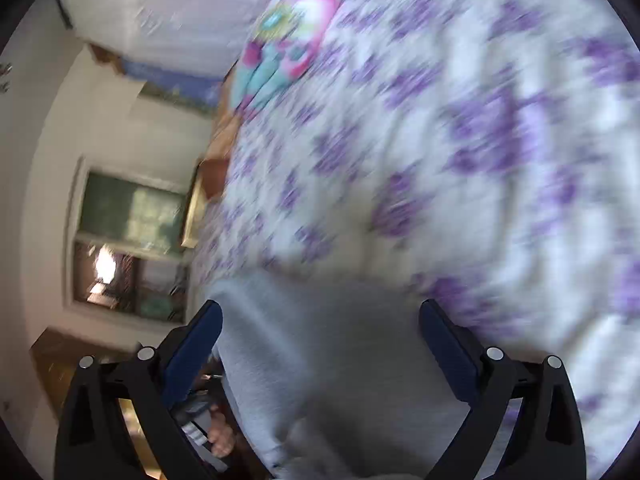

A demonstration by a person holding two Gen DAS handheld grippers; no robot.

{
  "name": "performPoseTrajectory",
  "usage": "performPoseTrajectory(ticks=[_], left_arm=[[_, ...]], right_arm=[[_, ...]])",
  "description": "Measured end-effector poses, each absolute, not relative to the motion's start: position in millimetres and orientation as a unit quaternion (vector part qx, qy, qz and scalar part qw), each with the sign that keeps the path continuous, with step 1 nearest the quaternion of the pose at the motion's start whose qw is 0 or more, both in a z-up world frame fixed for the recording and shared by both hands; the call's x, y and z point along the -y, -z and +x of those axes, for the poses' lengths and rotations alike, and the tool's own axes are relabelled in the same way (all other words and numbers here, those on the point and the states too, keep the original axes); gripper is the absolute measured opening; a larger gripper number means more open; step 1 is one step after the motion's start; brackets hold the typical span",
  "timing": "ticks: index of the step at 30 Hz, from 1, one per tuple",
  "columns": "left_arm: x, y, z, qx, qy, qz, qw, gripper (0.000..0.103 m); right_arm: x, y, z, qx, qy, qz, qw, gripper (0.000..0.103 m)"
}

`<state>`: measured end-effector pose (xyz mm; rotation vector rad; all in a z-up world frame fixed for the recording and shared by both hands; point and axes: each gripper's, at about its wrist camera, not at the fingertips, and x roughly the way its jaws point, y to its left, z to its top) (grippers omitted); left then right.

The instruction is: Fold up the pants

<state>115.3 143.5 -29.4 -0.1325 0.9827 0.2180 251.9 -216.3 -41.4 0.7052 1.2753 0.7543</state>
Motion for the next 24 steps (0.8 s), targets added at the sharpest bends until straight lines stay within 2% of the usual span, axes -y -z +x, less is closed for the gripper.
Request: performPoseTrajectory(ticks=[2, 5, 10, 16, 20, 24], left_arm=[[-174, 43, 108, -0.475, -0.055, -0.162, 0.863, 0.099], [-180, 38, 102, -0.473, -0.045, -0.164, 0.864, 0.099], [-183, 37, 94, -0.461, -0.029, -0.188, 0.867, 0.099], [-199, 33, 94, -0.443, 0.032, -0.272, 0.854, 0.099], [-212, 37, 99, -0.44, 0.055, -0.327, 0.835, 0.099], [-219, 42, 102, -0.437, 0.067, -0.355, 0.823, 0.099]], right_arm=[[223, 37, 243, -0.561, -0.352, 0.334, 0.67, 0.099], [223, 11, 222, -0.533, -0.394, 0.329, 0.672, 0.1], [217, -30, 164, -0.482, -0.448, 0.247, 0.711, 0.1], [204, 14, 138, -0.532, -0.453, 0.24, 0.674, 0.1], [218, 4, 139, -0.527, -0.448, 0.274, 0.669, 0.1], [260, -40, 132, -0.441, -0.463, 0.297, 0.709, 0.1]])
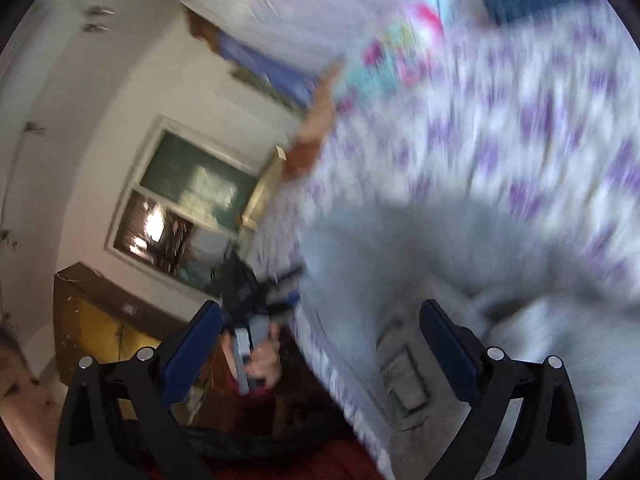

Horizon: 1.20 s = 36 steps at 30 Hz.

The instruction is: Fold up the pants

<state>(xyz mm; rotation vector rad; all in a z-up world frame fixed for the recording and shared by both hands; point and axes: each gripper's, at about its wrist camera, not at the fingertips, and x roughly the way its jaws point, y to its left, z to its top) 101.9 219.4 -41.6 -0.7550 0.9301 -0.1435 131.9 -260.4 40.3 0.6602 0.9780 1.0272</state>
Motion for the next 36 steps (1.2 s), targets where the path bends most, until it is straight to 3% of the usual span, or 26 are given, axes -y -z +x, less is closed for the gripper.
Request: performPoseTrajectory(ticks=[3, 8, 17, 19, 20, 22, 26, 28, 34, 36], left_arm=[[-218, 41, 105, -0.437, 0.082, -0.367, 0.817, 0.099], [-203, 36, 117, -0.437, 0.117, -0.372, 0.81, 0.098], [-175, 41, 128, -0.447, 0.09, -0.285, 0.843, 0.098], [-169, 37, 124, -0.44, 0.075, -0.257, 0.857, 0.074], [-169, 34, 120, -0.432, 0.065, -0.246, 0.865, 0.069], [-173, 29, 114, -0.419, 0.067, -0.253, 0.869, 0.046], [-177, 17, 106, -0.408, 0.067, -0.255, 0.874, 0.037], [-170, 5, 99, -0.393, 0.059, -0.235, 0.887, 0.034], [-136, -43, 72, -0.332, 0.058, -0.164, 0.927, 0.031], [-120, -59, 60, -0.31, 0.067, -0.137, 0.939, 0.029]], right_arm=[[309, -50, 138, -0.396, -0.417, 0.327, 0.75, 0.1], [340, -20, 122, -0.409, -0.385, 0.365, 0.743, 0.1], [384, -8, 55, -0.349, -0.154, 0.251, 0.89, 0.1], [400, 0, 51, -0.357, -0.091, 0.233, 0.9, 0.1], [408, 3, 48, -0.358, -0.073, 0.232, 0.902, 0.1], [423, 13, 44, -0.358, -0.054, 0.244, 0.9, 0.1], [430, 16, 21, -0.328, -0.113, 0.296, 0.89, 0.1], [412, 6, 12, -0.312, -0.136, 0.271, 0.9, 0.1], [306, -17, 1, -0.314, -0.079, -0.023, 0.946, 0.1], [289, -9, 5, -0.323, -0.069, -0.068, 0.941, 0.1]])
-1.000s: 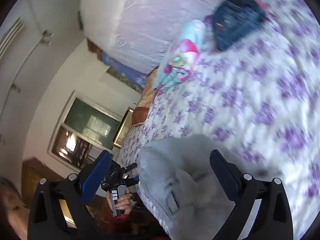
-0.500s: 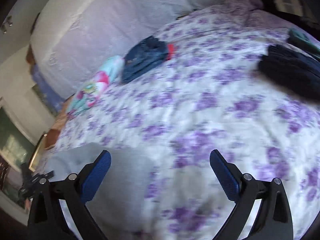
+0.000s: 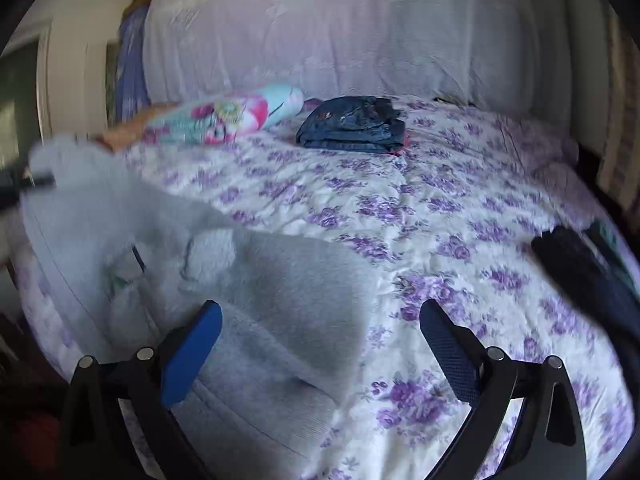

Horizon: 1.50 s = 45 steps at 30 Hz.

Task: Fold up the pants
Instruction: 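Grasp the grey cuff with the left gripper and lift it, then lay the lifted cuff onto the folded sweatpants and open the left gripper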

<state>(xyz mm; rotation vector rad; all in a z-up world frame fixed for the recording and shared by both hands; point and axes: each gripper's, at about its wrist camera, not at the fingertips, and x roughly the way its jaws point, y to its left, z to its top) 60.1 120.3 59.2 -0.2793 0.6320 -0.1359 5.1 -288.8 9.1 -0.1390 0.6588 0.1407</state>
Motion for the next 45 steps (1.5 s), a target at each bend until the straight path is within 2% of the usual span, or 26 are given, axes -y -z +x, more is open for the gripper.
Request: performPoseTrajectory(ticks=[3, 7, 13, 16, 22, 24, 26, 27, 32, 34, 37, 40, 42, 45], left_arm=[[-92, -85, 43, -0.276, 0.083, -0.091, 0.953, 0.028], [-53, -108, 34, -0.253, 0.112, -0.042, 0.96, 0.027], [36, -123, 25, -0.226, 0.182, 0.05, 0.956, 0.027], [91, -108, 18, -0.228, 0.226, 0.105, 0.941, 0.026], [182, -23, 10, -0.282, 0.259, 0.231, 0.895, 0.028], [192, -5, 0, -0.269, 0.242, 0.273, 0.891, 0.036], [194, -4, -10, -0.26, 0.259, 0.296, 0.882, 0.07], [192, -9, -15, -0.263, 0.286, 0.285, 0.876, 0.098], [154, -50, -29, -0.216, 0.306, 0.234, 0.897, 0.099], [136, -65, -20, -0.221, 0.299, 0.202, 0.906, 0.099], [116, -77, 12, -0.253, 0.243, 0.162, 0.922, 0.099], [100, -71, 58, -0.32, 0.187, 0.119, 0.921, 0.098], [91, -64, 74, -0.36, 0.208, 0.074, 0.906, 0.098], [101, -49, 66, -0.382, 0.257, 0.064, 0.885, 0.098]], right_arm=[[276, 18, 21, -0.37, -0.061, -0.102, 0.921, 0.1], [303, 24, 21, -0.386, -0.091, -0.008, 0.918, 0.1], [355, 15, 3, -0.361, -0.108, 0.096, 0.921, 0.1], [378, 12, -1, -0.356, -0.104, 0.129, 0.92, 0.1], [406, 7, -3, -0.342, -0.062, 0.145, 0.926, 0.1], [416, 7, -3, -0.34, -0.051, 0.159, 0.926, 0.1], [421, 6, -4, -0.334, -0.051, 0.169, 0.926, 0.1], [422, 5, -4, -0.331, -0.053, 0.173, 0.926, 0.1], [415, -7, -11, -0.312, -0.059, 0.167, 0.933, 0.1], [410, -13, -14, -0.305, -0.062, 0.163, 0.936, 0.1], [399, -28, -14, -0.294, -0.069, 0.144, 0.942, 0.1], [380, -47, -8, -0.283, -0.087, 0.111, 0.949, 0.1], [362, -59, -2, -0.275, -0.099, 0.084, 0.953, 0.1], [341, -62, 11, -0.283, -0.102, 0.054, 0.952, 0.1]])
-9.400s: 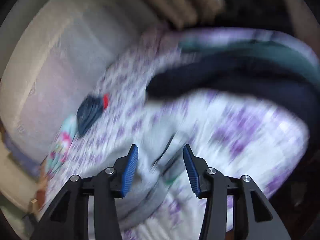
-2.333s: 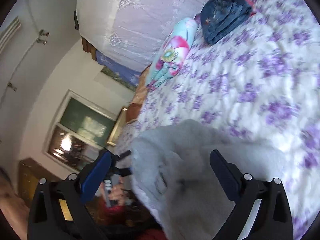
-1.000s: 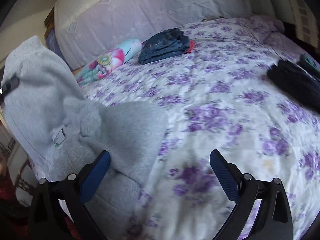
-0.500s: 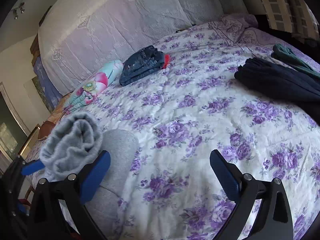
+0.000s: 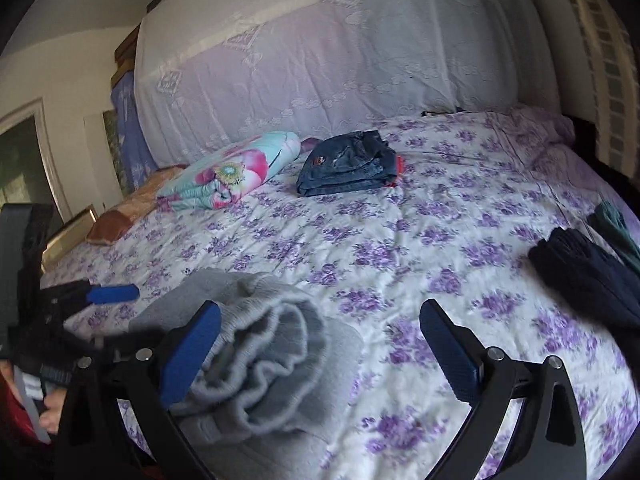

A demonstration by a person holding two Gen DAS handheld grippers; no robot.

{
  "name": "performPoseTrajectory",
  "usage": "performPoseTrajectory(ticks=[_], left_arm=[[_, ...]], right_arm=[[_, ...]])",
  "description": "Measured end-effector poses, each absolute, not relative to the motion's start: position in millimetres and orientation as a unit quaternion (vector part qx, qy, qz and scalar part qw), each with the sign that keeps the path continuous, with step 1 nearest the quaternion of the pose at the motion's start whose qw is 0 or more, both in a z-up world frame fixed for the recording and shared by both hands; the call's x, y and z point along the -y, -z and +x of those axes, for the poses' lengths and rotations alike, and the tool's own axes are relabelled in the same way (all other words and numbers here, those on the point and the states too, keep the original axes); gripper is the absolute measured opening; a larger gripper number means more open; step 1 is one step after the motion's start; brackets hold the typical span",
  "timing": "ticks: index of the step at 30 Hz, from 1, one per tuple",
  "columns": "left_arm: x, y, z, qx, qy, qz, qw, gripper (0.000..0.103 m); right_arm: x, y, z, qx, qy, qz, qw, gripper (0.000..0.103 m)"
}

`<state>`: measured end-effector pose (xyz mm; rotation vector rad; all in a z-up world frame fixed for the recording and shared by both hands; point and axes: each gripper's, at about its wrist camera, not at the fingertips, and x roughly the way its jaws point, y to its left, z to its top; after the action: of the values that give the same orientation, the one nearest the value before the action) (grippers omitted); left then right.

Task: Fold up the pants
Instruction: 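Lay the lifted cuff onto the folded sweatpants and open the left gripper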

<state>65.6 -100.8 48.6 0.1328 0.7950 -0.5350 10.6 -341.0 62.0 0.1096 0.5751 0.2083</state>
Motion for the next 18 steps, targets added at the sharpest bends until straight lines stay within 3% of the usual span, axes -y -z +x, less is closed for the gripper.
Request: performPoseTrajectory(ticks=[4, 9, 18], left_arm=[[134, 2, 55, -0.399, 0.238, 0.141, 0.874, 0.099], [145, 12, 26, -0.352, 0.218, 0.175, 0.893, 0.099], [91, -24, 27, -0.353, 0.247, 0.062, 0.9, 0.098]], right_arm=[[334, -18, 24, -0.356, -0.063, -0.001, 0.932, 0.1], [366, 18, 13, -0.368, -0.089, 0.099, 0.92, 0.1], [327, -59, 6, -0.284, -0.083, 0.005, 0.955, 0.1]])
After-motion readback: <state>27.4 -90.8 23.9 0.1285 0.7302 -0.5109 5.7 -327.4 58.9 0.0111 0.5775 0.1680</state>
